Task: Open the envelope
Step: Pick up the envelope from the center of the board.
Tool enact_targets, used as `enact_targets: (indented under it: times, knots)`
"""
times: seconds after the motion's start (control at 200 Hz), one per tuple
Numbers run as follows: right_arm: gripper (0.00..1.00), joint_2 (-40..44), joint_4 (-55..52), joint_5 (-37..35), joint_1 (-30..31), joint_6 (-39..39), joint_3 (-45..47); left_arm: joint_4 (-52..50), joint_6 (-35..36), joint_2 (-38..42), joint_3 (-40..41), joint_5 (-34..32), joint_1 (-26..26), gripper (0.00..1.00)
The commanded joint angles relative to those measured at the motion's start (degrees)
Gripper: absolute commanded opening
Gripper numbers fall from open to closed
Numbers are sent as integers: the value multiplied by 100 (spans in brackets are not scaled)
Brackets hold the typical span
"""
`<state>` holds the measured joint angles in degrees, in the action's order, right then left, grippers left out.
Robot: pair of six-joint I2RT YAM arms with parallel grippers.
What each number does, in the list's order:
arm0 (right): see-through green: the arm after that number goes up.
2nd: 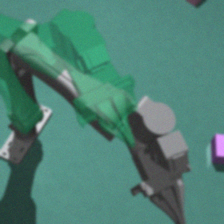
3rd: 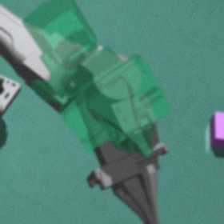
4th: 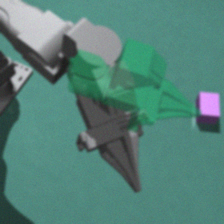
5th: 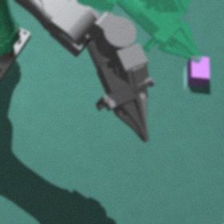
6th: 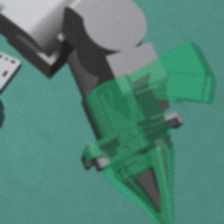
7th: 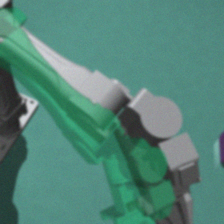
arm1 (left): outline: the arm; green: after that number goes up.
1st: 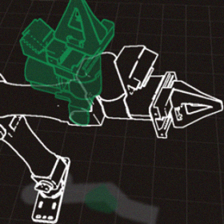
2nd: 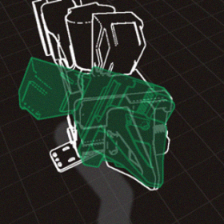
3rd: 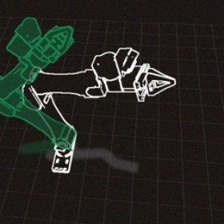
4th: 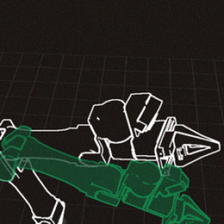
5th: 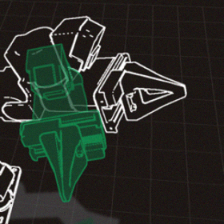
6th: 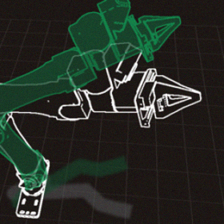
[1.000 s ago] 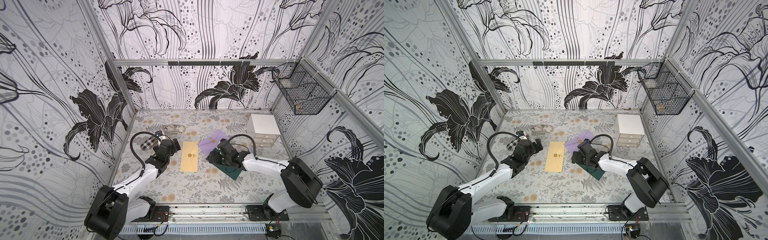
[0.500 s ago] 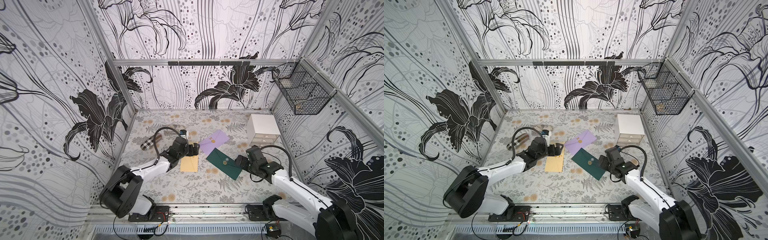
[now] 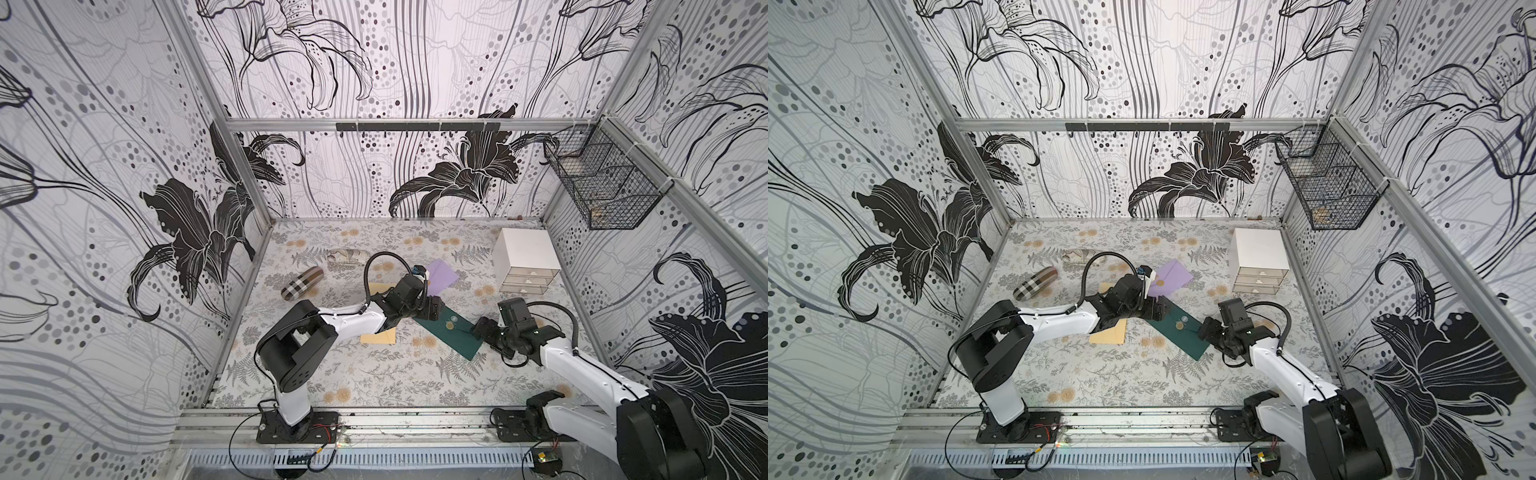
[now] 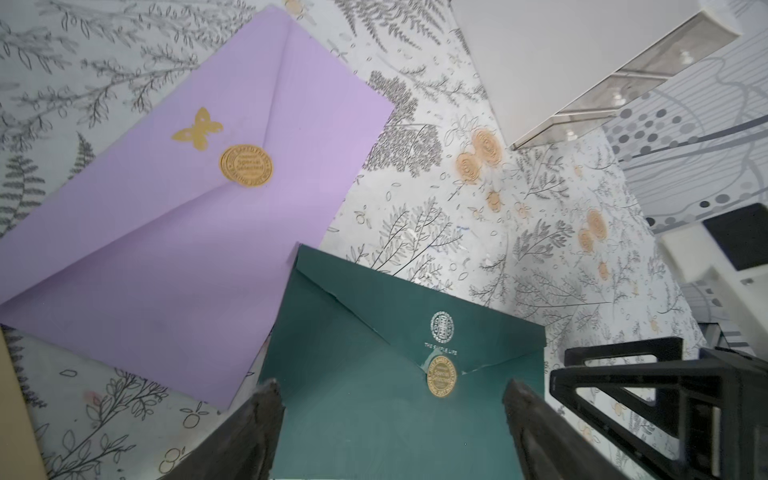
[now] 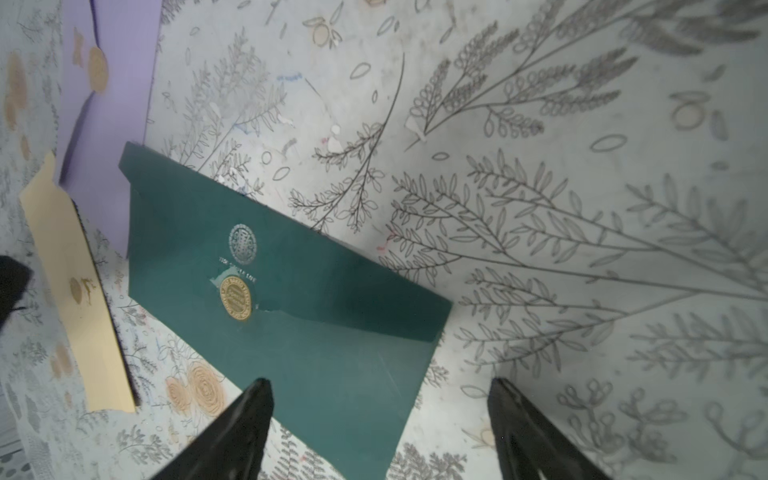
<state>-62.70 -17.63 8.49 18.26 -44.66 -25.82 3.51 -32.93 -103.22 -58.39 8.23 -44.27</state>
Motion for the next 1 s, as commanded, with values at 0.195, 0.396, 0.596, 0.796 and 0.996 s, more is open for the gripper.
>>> enact_targets:
  times: [0.195, 0.396, 0.596, 0.796, 0.996]
  knots:
    - [81, -145, 726, 189, -116, -577, 336, -203, -180, -451, -313, 17, -3, 86]
    - [80, -216, 919, 90, -182, -836, 380, -219, -274, -650, -347, -5, -3, 84]
    - [80, -236, 961, -127, -191, -1108, 411, -228, -328, -759, -348, -14, -11, 83]
    - [83, -146, 691, -491, -207, -1235, 401, -298, -329, -772, -340, -67, -20, 83]
    - [85, -498, 1117, -206, -201, -1109, 398, -322, -354, -821, -356, -76, -20, 83]
